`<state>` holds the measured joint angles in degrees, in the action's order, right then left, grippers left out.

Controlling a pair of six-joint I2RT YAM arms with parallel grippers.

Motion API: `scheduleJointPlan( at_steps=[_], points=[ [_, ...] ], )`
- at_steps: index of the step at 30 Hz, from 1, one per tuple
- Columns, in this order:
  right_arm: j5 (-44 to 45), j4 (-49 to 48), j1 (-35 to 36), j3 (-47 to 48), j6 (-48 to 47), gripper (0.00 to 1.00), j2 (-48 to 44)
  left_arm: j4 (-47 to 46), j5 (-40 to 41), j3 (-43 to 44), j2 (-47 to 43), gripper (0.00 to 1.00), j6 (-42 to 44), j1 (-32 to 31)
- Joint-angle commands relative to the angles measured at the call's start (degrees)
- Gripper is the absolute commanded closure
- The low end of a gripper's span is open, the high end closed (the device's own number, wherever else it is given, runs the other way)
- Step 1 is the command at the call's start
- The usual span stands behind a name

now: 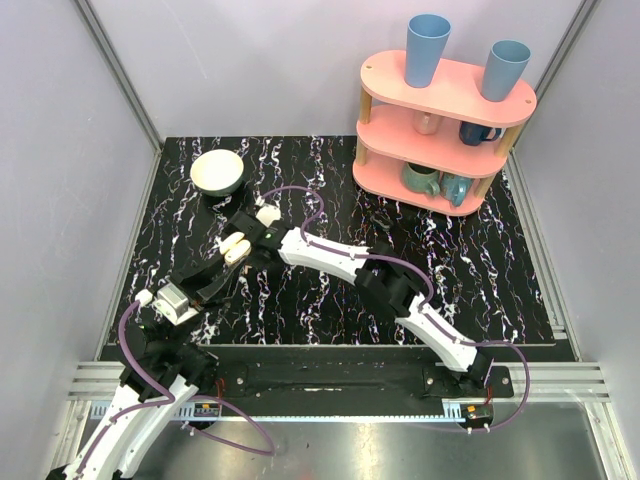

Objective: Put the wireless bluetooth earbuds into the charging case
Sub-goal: Move the left earbud to the center of the board.

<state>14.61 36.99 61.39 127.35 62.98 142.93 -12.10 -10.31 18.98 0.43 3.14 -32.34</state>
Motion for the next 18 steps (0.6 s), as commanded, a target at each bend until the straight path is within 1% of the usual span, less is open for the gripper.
scheduleJointPlan(
  at_steps=[1, 8, 18],
  points=[
    [3.93, 4.05, 0.23, 4.22, -0.23, 0.47, 1.64, -1.52, 0.81, 0.44, -9.39, 1.00, -0.41, 0.35],
    [4.99, 6.69, 0.66, 7.21, -0.58, 0.48, 3.23, -1.70, 0.64, 0.44, -9.39, 1.00, -0.59, 0.61],
    [4.20, 7.39, 0.67, 9.32, -0.23, 0.52, 5.16, -2.05, 0.29, 0.35, -9.30, 1.00, -0.94, 0.87]
  ],
)
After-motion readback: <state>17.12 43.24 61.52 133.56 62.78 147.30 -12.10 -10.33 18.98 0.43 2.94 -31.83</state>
